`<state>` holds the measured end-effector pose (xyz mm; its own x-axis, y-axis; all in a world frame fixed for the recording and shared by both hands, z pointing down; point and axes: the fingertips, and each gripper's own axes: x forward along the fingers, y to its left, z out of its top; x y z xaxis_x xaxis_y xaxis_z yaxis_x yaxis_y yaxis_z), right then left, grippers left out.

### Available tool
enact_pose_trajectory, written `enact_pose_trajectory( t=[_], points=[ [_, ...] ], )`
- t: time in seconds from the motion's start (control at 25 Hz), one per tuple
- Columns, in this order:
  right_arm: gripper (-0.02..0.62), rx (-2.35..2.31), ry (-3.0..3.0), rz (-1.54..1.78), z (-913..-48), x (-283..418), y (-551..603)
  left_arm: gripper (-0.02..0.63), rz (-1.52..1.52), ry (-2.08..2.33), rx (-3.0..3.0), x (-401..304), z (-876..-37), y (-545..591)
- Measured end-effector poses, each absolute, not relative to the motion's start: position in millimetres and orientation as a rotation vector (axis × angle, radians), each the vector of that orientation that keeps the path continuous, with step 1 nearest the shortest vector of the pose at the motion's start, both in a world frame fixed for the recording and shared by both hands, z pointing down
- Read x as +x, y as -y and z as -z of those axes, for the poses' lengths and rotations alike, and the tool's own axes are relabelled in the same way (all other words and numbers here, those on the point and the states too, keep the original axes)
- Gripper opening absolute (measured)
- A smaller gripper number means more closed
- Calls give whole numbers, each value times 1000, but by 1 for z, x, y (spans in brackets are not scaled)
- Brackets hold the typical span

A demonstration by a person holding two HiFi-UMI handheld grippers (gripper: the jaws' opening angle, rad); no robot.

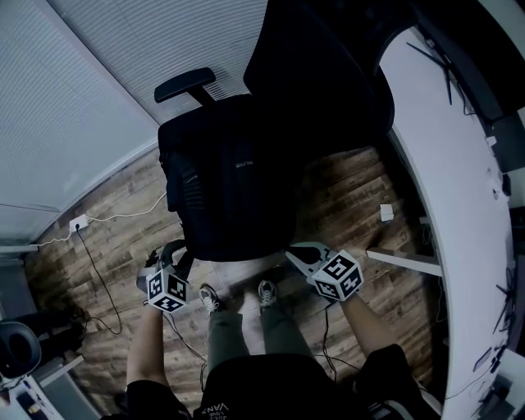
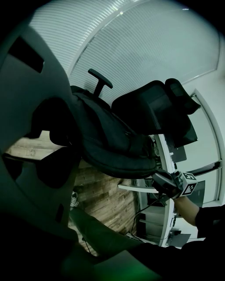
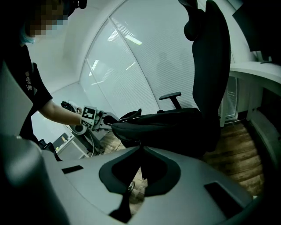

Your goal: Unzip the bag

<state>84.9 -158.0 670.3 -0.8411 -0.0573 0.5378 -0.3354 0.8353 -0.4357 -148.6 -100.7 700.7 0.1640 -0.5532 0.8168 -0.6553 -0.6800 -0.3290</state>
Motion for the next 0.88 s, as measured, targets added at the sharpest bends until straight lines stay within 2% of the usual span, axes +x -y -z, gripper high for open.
enact_pose_trajectory(
  t=[0.88],
  points=[
    [49, 495, 2452, -704, -699, 98, 190, 100, -1492, 1278, 2266, -152, -702, 100]
  ],
)
